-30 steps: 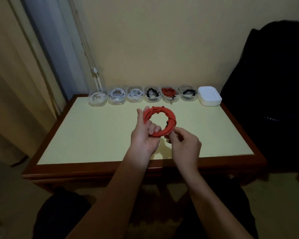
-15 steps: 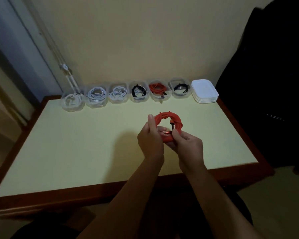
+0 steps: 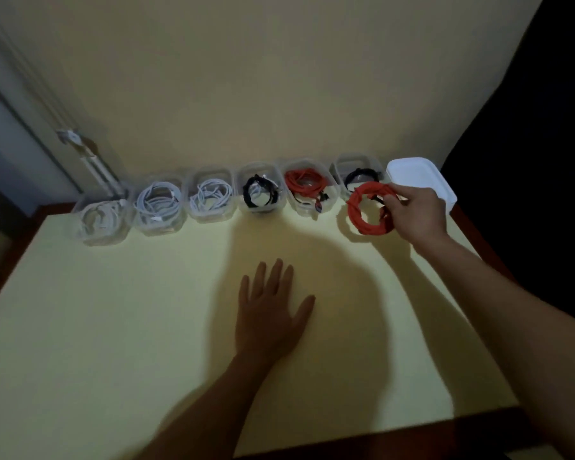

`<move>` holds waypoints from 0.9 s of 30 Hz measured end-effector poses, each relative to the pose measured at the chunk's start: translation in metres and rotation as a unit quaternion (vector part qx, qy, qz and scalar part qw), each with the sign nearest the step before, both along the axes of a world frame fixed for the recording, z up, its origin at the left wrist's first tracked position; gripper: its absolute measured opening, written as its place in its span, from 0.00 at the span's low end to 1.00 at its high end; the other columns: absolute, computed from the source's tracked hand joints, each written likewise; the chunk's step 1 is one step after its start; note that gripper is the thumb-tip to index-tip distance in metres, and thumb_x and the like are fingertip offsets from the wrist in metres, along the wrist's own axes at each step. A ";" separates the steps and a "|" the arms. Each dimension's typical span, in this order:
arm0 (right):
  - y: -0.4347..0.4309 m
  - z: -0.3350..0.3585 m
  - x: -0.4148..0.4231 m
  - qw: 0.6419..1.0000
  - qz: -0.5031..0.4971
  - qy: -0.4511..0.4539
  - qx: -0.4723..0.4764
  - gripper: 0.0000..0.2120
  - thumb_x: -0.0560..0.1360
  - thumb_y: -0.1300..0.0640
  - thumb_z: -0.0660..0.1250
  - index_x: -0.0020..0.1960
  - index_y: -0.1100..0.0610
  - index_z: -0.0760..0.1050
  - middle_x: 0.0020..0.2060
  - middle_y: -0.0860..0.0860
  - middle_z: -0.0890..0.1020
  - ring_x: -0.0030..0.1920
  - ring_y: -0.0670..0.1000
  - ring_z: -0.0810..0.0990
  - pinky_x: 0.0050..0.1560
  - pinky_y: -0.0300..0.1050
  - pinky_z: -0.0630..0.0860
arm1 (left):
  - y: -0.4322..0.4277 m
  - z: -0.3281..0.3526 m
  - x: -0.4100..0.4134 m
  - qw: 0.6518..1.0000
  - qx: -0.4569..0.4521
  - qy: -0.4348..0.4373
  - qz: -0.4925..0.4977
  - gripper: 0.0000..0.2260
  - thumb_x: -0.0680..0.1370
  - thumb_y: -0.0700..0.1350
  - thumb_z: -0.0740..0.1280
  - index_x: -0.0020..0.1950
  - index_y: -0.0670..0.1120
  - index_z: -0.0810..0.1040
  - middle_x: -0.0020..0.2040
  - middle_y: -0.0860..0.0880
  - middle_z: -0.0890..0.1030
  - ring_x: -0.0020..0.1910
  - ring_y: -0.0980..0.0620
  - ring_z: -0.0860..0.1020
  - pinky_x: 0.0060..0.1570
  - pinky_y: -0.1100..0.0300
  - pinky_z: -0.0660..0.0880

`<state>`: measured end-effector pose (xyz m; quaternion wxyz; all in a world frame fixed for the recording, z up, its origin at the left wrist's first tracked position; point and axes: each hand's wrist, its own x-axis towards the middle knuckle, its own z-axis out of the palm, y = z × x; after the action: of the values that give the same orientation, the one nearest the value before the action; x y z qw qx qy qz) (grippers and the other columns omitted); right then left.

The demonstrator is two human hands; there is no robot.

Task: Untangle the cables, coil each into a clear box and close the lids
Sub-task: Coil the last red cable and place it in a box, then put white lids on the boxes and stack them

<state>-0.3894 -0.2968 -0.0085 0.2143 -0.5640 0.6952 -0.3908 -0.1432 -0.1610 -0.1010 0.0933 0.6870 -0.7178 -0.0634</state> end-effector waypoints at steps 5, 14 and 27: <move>-0.083 -0.002 0.001 0.998 -0.038 0.059 0.003 0.14 0.81 0.55 0.63 0.60 0.59 0.83 0.52 0.60 0.86 0.56 0.61 0.82 0.51 0.44 0.72 | -0.041 -0.002 0.005 1.000 0.005 -0.015 0.001 0.36 0.78 0.71 0.43 0.82 0.56 0.51 0.82 0.55 0.49 0.81 0.50 0.43 0.78 0.45 0.41; -0.136 -0.016 0.018 0.942 -0.039 0.333 0.031 0.09 0.77 0.57 0.63 0.52 0.49 0.81 0.40 0.53 0.80 0.59 0.61 0.73 0.51 0.51 0.64 | -0.060 -0.004 0.004 1.000 -0.024 -0.002 0.008 0.38 0.76 0.73 0.46 0.82 0.55 0.55 0.82 0.54 0.52 0.81 0.50 0.45 0.78 0.44 0.44; -0.116 -0.040 0.020 0.909 0.064 0.411 0.033 0.19 0.83 0.50 0.53 0.57 0.61 0.77 0.57 0.61 0.79 0.59 0.64 0.72 0.53 0.54 0.67 | -0.061 -0.005 0.004 1.000 -0.019 0.006 0.009 0.38 0.75 0.73 0.47 0.81 0.55 0.55 0.82 0.55 0.52 0.81 0.50 0.44 0.78 0.44 0.42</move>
<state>-0.3690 -0.4131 -0.0480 -0.0471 -0.7108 0.6965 -0.0869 -0.1388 -0.2223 -0.1058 0.1113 0.6911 -0.7121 -0.0530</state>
